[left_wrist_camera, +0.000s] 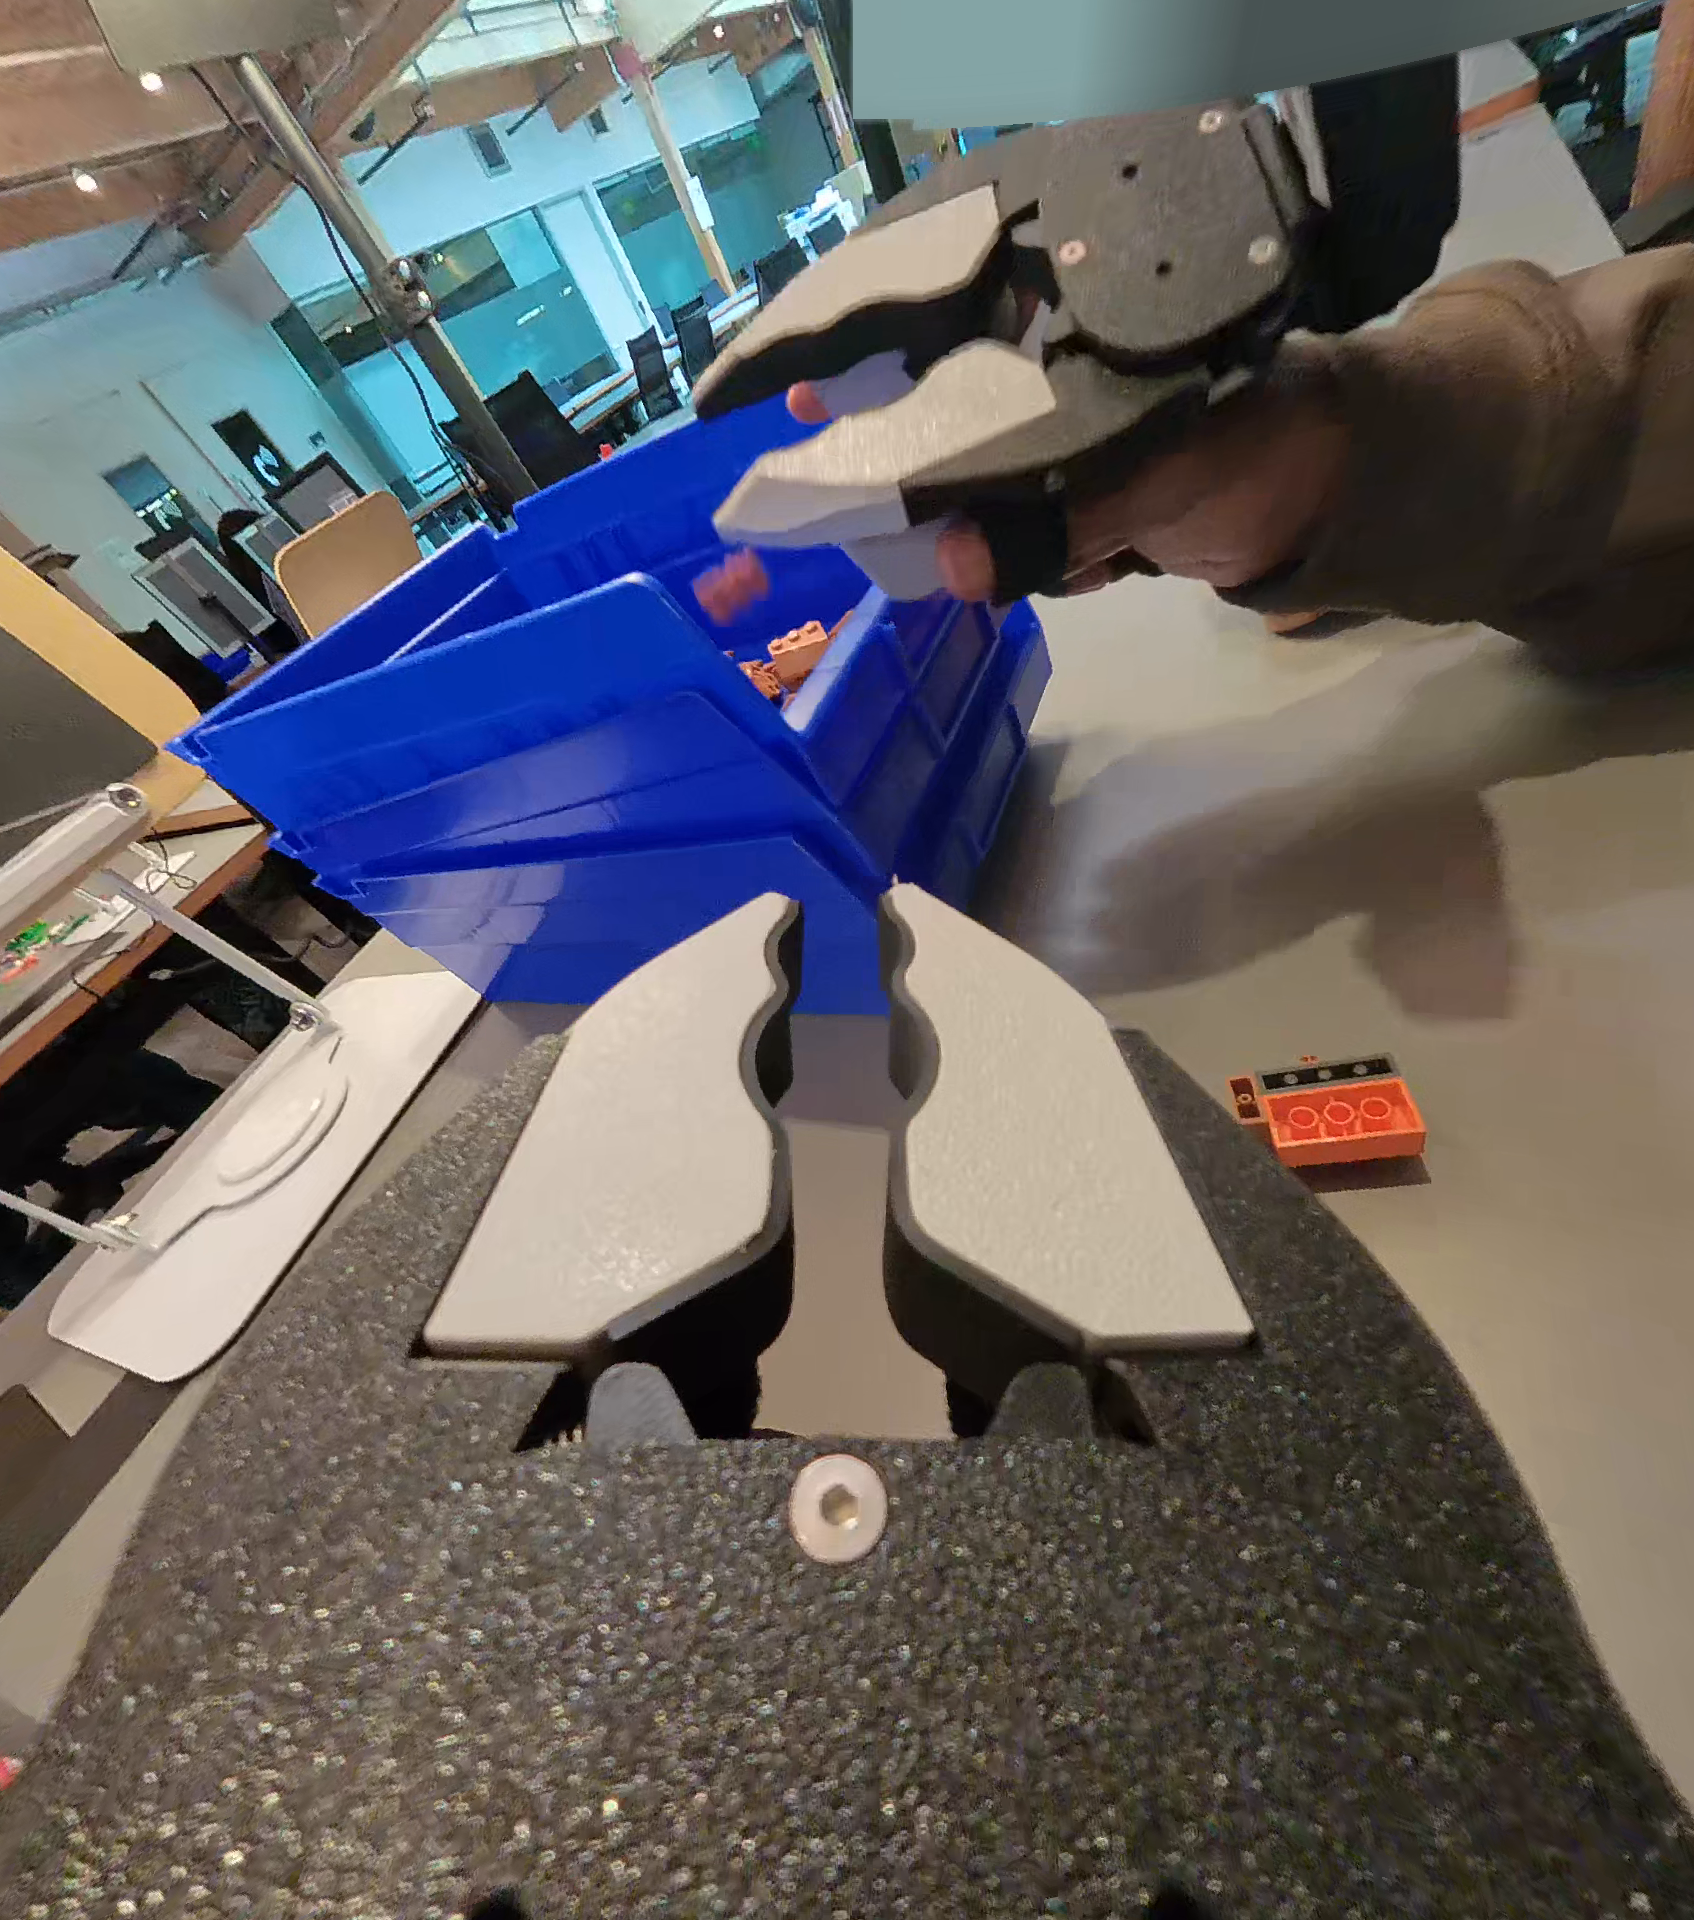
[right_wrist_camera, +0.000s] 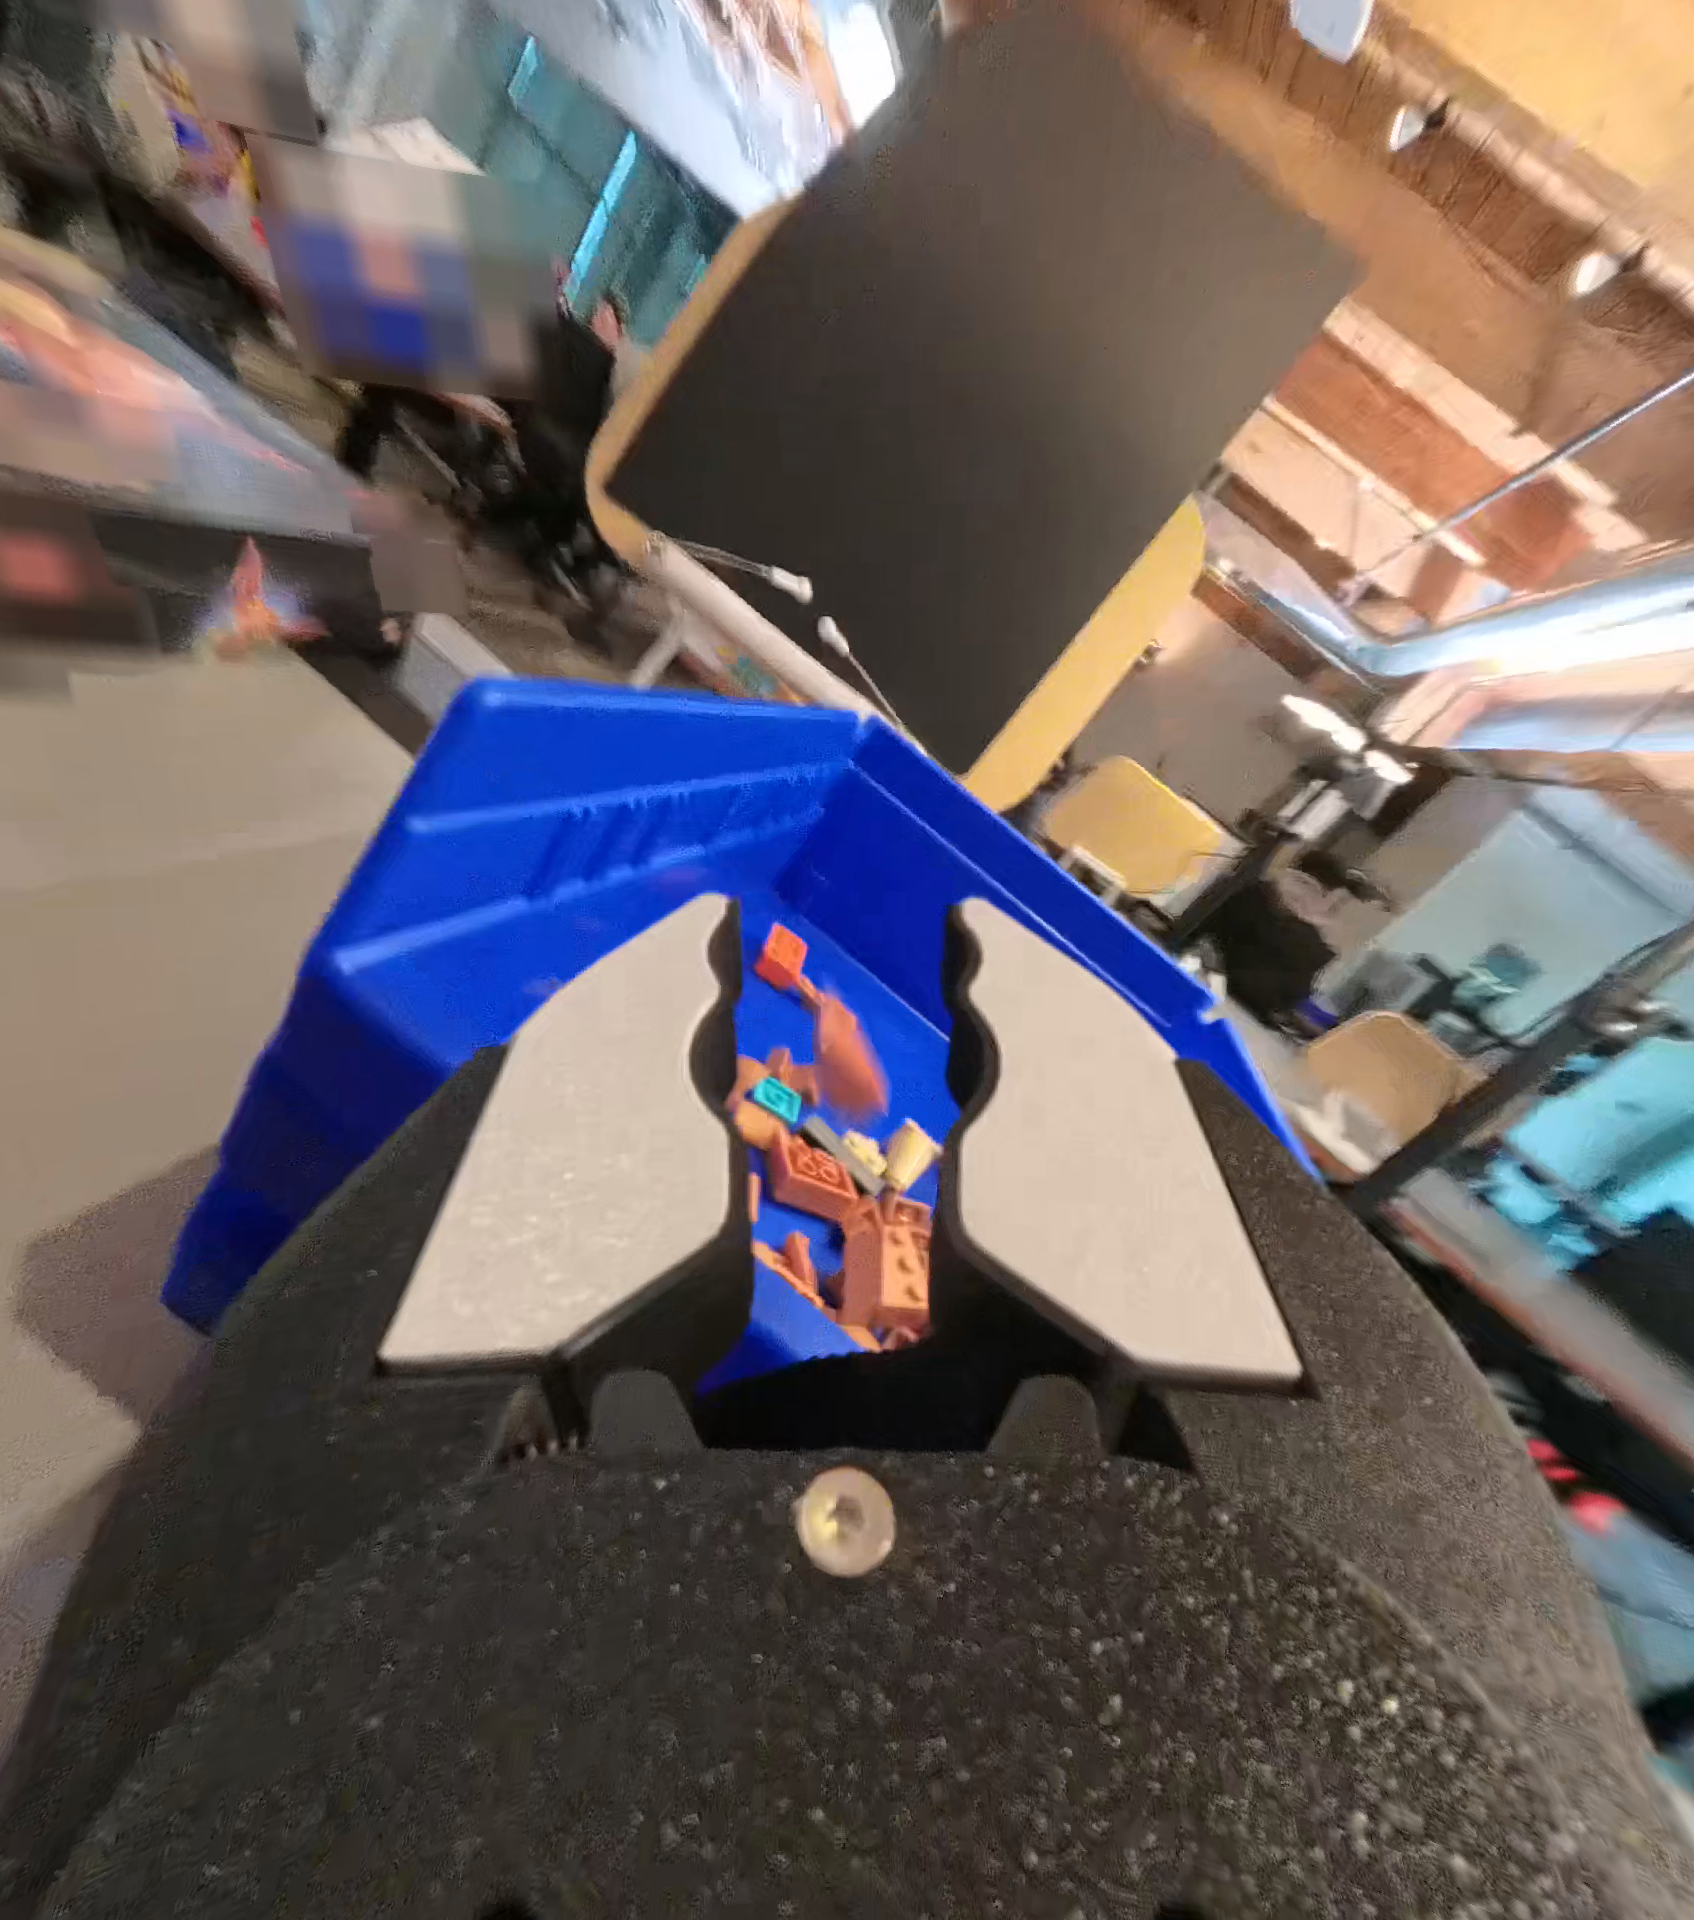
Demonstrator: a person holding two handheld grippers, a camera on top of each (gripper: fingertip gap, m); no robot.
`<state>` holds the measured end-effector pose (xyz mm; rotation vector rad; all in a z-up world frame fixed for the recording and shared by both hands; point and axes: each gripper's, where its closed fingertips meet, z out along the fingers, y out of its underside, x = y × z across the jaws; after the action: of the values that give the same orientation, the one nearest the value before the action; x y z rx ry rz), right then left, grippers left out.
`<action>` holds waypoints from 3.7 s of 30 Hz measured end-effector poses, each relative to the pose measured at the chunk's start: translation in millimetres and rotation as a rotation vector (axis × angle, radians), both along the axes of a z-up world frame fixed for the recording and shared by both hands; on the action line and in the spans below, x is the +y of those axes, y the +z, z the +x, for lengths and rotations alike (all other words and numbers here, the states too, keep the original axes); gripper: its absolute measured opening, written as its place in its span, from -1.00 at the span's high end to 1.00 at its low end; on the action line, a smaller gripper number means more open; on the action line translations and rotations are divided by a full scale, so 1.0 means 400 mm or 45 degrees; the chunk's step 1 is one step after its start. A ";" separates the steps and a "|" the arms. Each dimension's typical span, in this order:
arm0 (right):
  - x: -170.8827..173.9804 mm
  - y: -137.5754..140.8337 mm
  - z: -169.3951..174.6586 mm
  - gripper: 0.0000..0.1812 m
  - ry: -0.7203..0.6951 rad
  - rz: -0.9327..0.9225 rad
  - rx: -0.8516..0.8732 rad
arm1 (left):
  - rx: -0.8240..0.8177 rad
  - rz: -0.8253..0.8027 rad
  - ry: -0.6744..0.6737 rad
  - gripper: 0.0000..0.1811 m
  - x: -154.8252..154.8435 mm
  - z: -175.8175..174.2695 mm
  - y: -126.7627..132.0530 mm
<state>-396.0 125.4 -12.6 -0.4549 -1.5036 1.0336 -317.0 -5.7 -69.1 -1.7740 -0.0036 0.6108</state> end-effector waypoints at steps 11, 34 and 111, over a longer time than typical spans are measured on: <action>-0.235 -0.219 0.317 0.62 1.208 0.373 -0.671 | -0.288 -0.219 -0.323 0.80 0.031 0.090 -0.104; -0.280 -0.231 0.219 0.51 0.771 0.560 -0.024 | -0.900 0.062 -0.224 0.56 0.041 0.040 -0.097; -0.314 -0.138 0.257 0.70 0.877 -0.006 -0.024 | -1.153 0.862 -0.430 0.78 0.038 0.014 0.029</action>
<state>-293.3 -0.3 -67.9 0.0730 -1.7169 1.5608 -311.3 9.5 -57.5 -1.2059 -0.4677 -0.4377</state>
